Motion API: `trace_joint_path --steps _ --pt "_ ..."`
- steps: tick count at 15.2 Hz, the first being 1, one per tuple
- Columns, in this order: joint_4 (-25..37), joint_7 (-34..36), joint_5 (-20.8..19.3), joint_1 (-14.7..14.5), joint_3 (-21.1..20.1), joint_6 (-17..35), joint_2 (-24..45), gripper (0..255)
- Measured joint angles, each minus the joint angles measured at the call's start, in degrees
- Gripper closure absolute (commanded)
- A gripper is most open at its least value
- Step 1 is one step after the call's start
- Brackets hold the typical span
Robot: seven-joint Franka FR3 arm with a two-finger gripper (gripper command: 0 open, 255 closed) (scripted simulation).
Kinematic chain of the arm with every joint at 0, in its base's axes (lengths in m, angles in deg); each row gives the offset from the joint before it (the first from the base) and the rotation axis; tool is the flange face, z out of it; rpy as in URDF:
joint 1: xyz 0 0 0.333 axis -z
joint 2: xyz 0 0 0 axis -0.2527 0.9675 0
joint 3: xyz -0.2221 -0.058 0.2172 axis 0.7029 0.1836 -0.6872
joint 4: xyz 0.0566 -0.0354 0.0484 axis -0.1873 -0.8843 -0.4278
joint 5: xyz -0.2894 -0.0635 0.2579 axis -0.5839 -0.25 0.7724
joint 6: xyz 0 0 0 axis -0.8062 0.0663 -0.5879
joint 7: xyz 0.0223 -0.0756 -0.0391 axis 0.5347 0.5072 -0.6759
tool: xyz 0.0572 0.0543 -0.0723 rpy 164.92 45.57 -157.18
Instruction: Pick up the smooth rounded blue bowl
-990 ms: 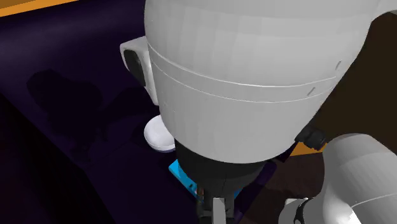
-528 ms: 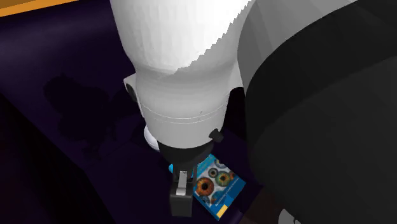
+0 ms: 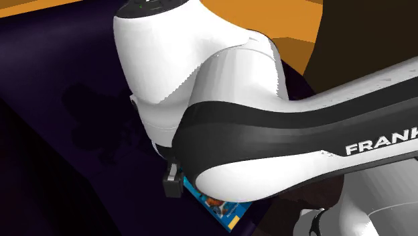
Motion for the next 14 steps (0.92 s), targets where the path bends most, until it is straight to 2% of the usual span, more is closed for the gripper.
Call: trace_joint_path --steps 5,9,14 --pt "1.94 -3.41 -0.89 1.06 3.63 8.58 9.82 0" --pt "3.83 -6.46 -0.13 1.65 6.25 15.84 18.42 0" --pt "8.81 -11.27 3.65 2.45 8.27 22.70 29.83 0"
